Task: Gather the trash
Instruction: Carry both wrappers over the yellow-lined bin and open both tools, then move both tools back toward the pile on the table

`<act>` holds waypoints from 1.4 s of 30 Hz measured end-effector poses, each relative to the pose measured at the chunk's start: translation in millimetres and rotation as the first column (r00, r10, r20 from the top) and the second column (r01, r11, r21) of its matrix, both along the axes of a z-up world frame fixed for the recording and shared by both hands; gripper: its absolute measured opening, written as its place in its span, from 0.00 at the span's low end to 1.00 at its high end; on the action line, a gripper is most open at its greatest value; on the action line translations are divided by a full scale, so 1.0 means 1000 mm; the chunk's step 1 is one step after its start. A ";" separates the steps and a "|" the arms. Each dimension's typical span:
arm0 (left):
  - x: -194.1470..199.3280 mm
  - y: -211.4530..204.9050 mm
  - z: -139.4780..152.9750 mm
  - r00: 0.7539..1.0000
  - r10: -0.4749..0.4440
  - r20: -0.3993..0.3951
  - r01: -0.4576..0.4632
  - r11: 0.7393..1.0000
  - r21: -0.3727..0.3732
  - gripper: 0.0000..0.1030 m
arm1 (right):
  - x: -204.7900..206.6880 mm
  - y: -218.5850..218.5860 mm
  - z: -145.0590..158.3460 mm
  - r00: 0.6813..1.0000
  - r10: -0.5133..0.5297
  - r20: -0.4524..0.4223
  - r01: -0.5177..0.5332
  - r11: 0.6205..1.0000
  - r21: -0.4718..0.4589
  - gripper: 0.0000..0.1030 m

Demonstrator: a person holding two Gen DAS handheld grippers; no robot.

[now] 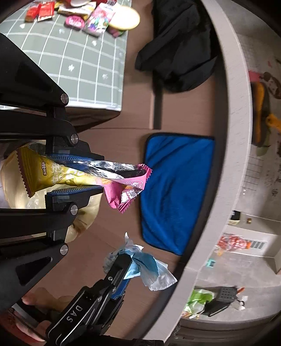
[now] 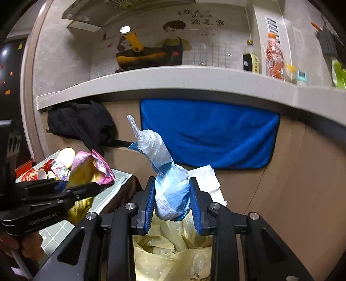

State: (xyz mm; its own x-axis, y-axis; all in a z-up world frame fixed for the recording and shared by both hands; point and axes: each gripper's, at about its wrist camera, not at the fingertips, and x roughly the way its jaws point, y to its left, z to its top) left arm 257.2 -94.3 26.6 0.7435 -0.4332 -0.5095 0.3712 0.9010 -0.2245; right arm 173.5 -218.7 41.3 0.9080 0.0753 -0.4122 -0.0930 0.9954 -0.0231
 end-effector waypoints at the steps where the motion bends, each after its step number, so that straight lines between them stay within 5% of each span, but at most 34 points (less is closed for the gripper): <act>1: 0.003 -0.005 -0.004 1.000 -0.004 -0.008 0.004 1.000 0.003 0.21 | 0.003 -0.003 -0.003 1.000 -0.002 -0.006 0.002 1.000 0.006 0.27; 11: 0.034 -0.029 -0.055 0.988 -0.044 -0.150 0.045 0.999 0.005 0.21 | 0.025 -0.027 -0.051 0.994 0.008 -0.109 0.005 0.993 0.118 0.27; 24: 0.072 -0.054 -0.118 0.920 -0.112 -0.376 0.118 0.993 -0.006 0.26 | 0.052 -0.054 -0.131 0.952 0.021 -0.304 0.064 0.962 0.265 0.27; 32: 0.078 -0.045 -0.119 0.919 -0.138 -0.370 0.120 0.990 -0.072 0.50 | 0.049 -0.059 -0.145 0.941 0.011 -0.340 0.088 0.958 0.274 0.29; 42: 0.057 -0.012 -0.075 0.978 -0.019 -0.207 0.025 0.999 0.028 0.51 | 0.040 -0.051 -0.134 0.953 -0.005 -0.303 0.076 0.972 0.223 0.44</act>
State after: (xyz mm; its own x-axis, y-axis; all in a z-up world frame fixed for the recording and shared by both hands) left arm 313.8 -106.1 -48.1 0.6113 -0.4308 -0.6639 0.3398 0.9005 -0.2715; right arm 213.6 -269.7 -92.7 0.7504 0.1659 -0.6399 -0.0199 0.9732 0.2290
